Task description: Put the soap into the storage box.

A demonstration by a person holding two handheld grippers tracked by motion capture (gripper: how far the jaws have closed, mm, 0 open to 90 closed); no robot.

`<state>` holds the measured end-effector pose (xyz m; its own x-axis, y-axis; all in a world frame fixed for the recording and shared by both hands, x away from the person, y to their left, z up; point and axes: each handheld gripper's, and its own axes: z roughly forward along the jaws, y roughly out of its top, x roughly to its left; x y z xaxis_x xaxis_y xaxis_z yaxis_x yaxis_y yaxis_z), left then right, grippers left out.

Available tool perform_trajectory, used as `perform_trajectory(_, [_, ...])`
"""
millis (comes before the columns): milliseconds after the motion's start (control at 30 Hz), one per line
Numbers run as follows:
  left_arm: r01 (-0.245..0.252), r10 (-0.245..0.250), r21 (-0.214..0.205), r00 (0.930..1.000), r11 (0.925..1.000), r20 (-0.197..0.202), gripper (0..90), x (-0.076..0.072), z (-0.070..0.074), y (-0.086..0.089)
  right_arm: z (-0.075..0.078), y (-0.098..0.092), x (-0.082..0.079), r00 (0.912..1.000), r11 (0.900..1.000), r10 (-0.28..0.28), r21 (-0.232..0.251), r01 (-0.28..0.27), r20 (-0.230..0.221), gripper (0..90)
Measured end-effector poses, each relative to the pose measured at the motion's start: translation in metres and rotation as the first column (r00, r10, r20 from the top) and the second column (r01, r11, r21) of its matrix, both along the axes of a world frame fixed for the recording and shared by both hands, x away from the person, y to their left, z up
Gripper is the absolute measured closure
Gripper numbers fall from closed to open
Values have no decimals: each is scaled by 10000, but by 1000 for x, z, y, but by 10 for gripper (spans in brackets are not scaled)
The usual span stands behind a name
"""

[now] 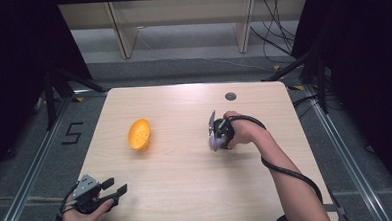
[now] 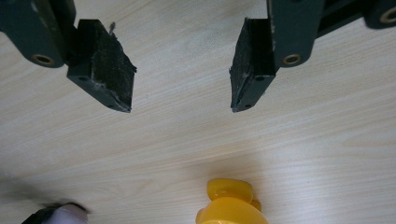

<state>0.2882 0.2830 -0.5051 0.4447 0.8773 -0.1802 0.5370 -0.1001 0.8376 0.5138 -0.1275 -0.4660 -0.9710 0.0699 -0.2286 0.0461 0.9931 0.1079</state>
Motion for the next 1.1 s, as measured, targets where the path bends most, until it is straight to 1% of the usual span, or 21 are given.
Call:
perform_trajectory(33, [-1, 1, 3, 10000, 10000, -8, 391, 0, 0, 0, 0, 0, 2, 9997, 9996, 257, -126, -256, 46, 412])
perform_trajectory(67, [3, -3, 4, 10000, 10000, -19, 390, 0, 0, 0, -2, 0, 2, 9999, 9998, 142, -104, -142, 4, 414])
perform_trajectory(100, [3, -3, 4, 10000, 10000, -19, 390, 0, 0, 0, -3, 1, 1, 9999, 9998, -71, -198, 69, -105, 414])
perform_trajectory(133, [-47, 47, -10, 10000, 10000, -2, 389, 0, 0, 0, -3, 2, -1, 9985, 9981, -513, -354, 507, -187, 415])
perform_trajectory(167, [-45, 45, 26, 10000, 10000, -9, 389, 0, 0, 0, -4, 1, 1, 9995, 9991, -266, -333, 259, -186, 416])
perform_trajectory(233, [-59, 59, -9, 10000, 10000, 21, 389, 0, -1, 0, -4, 2, 2, 9993, 9992, -241, -318, 232, -270, 418])
perform_trajectory(300, [-58, 58, 7, 10000, 10000, 0, 388, 0, -1, 0, -6, 2, 3, 9986, 9982, -442, -412, 430, -292, 431])
perform_trajectory(333, [-56, 56, 5, 10000, 10000, -2, 388, 0, -1, 0, -7, 2, 5, 9993, 9988, -259, -414, 247, -267, 436])
perform_trajectory(367, [-39, 39, 0, 10000, 10000, -49, 387, 0, -1, 0, -7, 2, 4, 9973, 9979, -534, -391, 515, -500, 443])
perform_trajectory(400, [-39, 39, 0, 10000, 10000, -49, 387, 0, -1, 0, -7, 3, 5, 9983, 9986, -390, -382, 374, -430, 450])
perform_trajectory(500, [-52, 52, -40, 10000, 10000, -47, 387, 1, -1, 0, -7, 3, 4, 9979, 9977, -493, -479, 473, -425, 461])
perform_trajectory(533, [-52, 52, -40, 10000, 10000, -47, 386, 1, -1, 0, -7, 3, 5, 9983, 9984, -375, -451, 355, -441, 472])
perform_trajectory(667, [4, -4, -17, 10000, 10000, -64, 386, 1, -1, 0, -6, 5, 5, 9967, 9976, -490, -523, 456, -652, 490])
perform_trajectory(700, [5, -5, -20, 10000, 10000, -61, 386, 1, -1, 0, -6, 5, 5, 9967, 9976, -490, -523, 456, -652, 492])
perform_trajectory(800, [-17, 16, -75, 10000, 10000, -58, 386, 1, -1, 0, -7, 7, 8, 9983, 9994, 111, -321, -130, -578, 497])
perform_trajectory(833, [-48, 47, -158, 9999, 9999, -97, 386, 1, -1, 0, -7, 7, 7, 9989, 9992, -128, -391, 110, -459, 498])
perform_trajectory(933, [-47, 46, -142, 9999, 9999, -103, 386, 1, -1, 0, -7, 7, 7, 9989, 9995, 32, -310, -47, -458, 499])
perform_trajectory(967, [-13, 13, -73, 10000, 10000, -61, 386, 1, -1, 0, -7, 7, 2, 9971, 9973, -619, -414, 601, -437, 500])
perform_trajectory(1033, [-10, 10, -25, 10000, 10000, -82, 386, 1, -1, 1, -7, 7, 2, 9970, 9974, -637, -379, 620, -438, 500])
perform_trajectory(1067, [-3, 3, -21, 10000, 10000, -81, 386, 1, -1, 0, -7, 6, 1, 9989, 9987, -420, -287, 415, -185, 501])
perform_trajectory(1100, [-4, 3, -25, 10000, 10000, -83, 386, 1, -1, 0, -8, 6, -1, 9991, 9989, -421, -226, 419, -96, 501])
